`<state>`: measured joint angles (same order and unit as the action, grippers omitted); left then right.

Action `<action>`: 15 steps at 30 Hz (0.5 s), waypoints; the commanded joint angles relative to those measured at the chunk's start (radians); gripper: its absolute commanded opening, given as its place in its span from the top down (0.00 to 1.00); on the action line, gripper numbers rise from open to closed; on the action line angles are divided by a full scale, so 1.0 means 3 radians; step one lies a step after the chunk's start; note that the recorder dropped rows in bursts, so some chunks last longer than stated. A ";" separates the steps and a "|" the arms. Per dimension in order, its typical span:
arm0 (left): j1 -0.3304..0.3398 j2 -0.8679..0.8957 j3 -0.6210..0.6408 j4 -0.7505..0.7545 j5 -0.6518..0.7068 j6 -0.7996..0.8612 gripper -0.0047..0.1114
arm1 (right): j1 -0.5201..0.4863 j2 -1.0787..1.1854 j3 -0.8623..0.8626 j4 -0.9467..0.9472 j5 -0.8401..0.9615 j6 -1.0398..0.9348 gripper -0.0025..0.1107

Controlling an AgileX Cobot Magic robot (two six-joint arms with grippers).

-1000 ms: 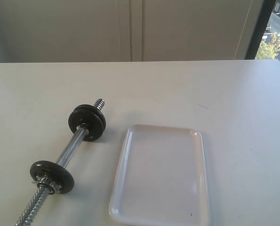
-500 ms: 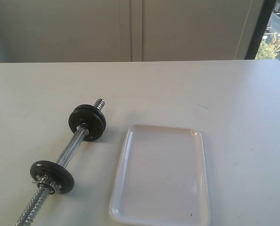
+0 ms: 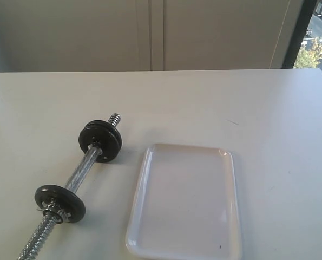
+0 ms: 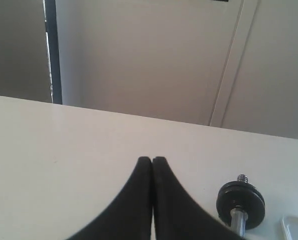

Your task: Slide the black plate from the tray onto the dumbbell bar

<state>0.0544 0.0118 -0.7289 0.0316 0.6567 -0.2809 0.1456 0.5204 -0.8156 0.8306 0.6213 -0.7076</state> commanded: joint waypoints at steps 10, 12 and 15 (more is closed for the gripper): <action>0.0021 -0.0039 0.0537 -0.0251 -0.0778 -0.0029 0.96 | -0.0018 -0.0021 0.0010 0.0009 0.0020 0.0017 0.98; 0.0021 -0.0039 0.0823 -0.0265 -0.1032 -0.0029 0.96 | -0.0018 -0.0021 0.0010 0.0009 0.0020 0.0017 0.98; 0.0021 -0.0039 0.1300 -0.0340 -0.1304 0.0003 0.96 | -0.0018 -0.0021 0.0010 0.0009 0.0020 0.0017 0.98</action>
<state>0.0572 0.0066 -0.4473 -0.0398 0.3488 -0.2816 0.1456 0.5198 -0.8156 0.8286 0.6255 -0.7076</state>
